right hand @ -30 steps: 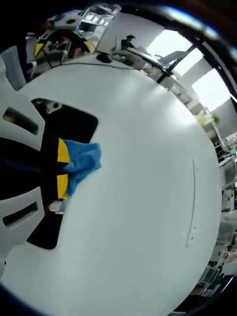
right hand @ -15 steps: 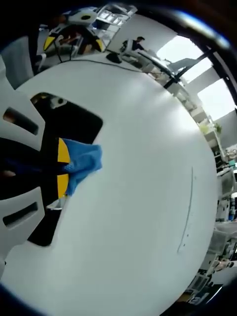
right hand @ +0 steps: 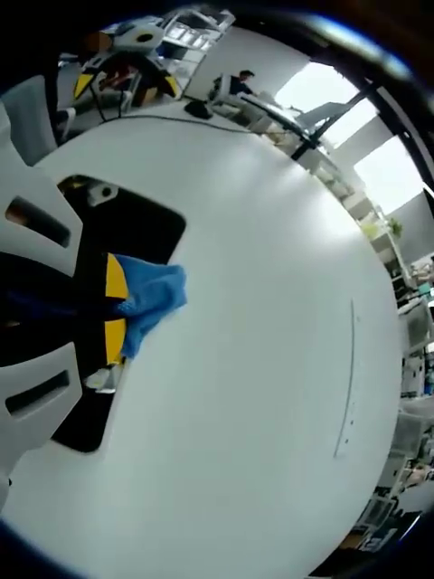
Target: Wipe the mirror surface with the cleaning cloth until all visible marks leave the cleaned area.
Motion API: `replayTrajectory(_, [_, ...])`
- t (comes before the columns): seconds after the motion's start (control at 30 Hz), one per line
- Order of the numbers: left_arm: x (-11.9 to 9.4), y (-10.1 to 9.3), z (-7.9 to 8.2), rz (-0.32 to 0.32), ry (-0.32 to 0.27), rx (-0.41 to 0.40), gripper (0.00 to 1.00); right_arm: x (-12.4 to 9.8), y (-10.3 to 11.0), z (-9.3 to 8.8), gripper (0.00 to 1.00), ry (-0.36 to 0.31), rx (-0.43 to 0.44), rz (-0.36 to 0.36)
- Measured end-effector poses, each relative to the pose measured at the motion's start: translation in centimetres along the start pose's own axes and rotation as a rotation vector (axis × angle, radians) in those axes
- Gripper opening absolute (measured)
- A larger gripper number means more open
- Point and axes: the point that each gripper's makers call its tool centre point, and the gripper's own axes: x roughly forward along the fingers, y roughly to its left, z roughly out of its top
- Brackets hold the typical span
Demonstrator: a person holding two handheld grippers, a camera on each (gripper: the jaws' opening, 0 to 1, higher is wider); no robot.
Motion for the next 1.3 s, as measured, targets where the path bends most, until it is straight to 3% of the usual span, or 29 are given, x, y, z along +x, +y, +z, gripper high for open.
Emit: replayTrajectory(1.3, [0.3,0.2,0.9,-0.009,-0.001,0.022,0.99,-1.8,-4.0,-1.0,0.0,0.005,0.034,-0.053])
